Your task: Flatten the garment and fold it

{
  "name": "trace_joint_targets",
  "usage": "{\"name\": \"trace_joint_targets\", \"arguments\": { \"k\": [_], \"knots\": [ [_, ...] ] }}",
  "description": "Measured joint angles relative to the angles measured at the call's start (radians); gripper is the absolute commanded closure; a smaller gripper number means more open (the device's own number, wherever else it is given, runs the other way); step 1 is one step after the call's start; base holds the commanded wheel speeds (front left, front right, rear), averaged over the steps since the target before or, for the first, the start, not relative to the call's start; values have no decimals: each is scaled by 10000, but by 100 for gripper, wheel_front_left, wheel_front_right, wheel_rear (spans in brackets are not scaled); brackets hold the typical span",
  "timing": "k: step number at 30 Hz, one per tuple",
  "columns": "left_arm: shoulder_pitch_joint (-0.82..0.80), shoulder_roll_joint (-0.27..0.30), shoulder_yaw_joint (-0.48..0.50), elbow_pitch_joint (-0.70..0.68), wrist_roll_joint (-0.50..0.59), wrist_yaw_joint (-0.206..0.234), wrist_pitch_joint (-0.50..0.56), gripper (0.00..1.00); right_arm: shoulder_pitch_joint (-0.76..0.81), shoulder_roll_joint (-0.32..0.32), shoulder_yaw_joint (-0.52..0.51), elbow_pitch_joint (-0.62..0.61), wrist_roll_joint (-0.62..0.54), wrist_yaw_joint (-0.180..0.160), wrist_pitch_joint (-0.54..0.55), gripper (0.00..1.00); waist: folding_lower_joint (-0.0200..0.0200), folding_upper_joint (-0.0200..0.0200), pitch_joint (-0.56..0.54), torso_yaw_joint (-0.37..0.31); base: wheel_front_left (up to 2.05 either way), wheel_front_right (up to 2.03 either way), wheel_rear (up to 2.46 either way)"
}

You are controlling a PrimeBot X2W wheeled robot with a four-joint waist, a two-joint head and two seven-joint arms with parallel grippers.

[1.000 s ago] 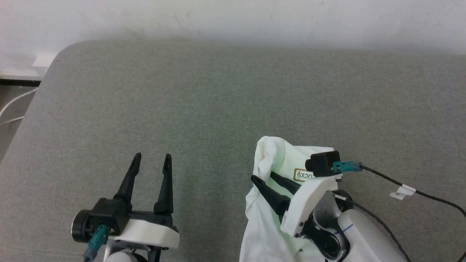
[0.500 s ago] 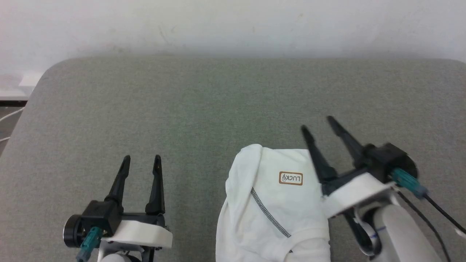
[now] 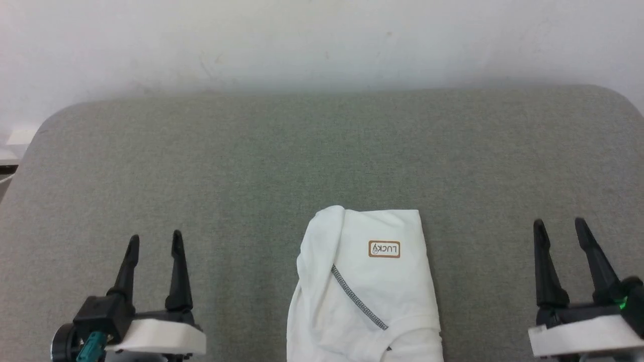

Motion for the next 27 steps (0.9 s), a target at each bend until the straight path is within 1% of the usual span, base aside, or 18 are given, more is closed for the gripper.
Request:
{"name": "trace_joint_targets", "arguments": {
  "k": [7, 10, 13, 16, 19, 23, 27],
  "knots": [
    [246, 36, 207, 58, 173, -186, 0, 0, 710, 238, -94, -265, 100, 0, 347, 0, 1, 0, 24, -159, 0, 0, 0],
    [244, 35, 251, 130, 171, -265, 0, 0, 729, 282, -316, -169, 510, 0, 679, 0, 1, 0, 89, -101, 0, 0, 0],
    [228, 33, 284, 186, 167, -357, 0, 0, 718, 278, -780, 109, 1143, 2, 1237, 0, 0, 0, 139, 22, 0, 0, 0],
    [122, 15, 268, 232, 92, -454, 0, 0, 622, -67, -1312, 669, 2034, 0, 2151, 0, 1, 0, 193, 216, 0, 0, 0],
    [-16, 2, 263, 253, 13, -539, 0, 0, 482, -566, -1687, 1402, 2926, 0, 3405, 0, 1, 0, 250, 461, 0, 0, 0],
    [-186, -23, 180, 286, -73, -627, 0, 0, 263, -922, -1423, 2366, 4197, 0, 5271, 0, 1, 0, 334, 838, 0, 0, 0],
    [-378, -36, 42, 314, -119, -704, 0, 0, -105, -832, -995, 2880, 5701, 0, 6753, 0, 2, 0, 448, 1213, 0, 0, 0]
  ]
}}
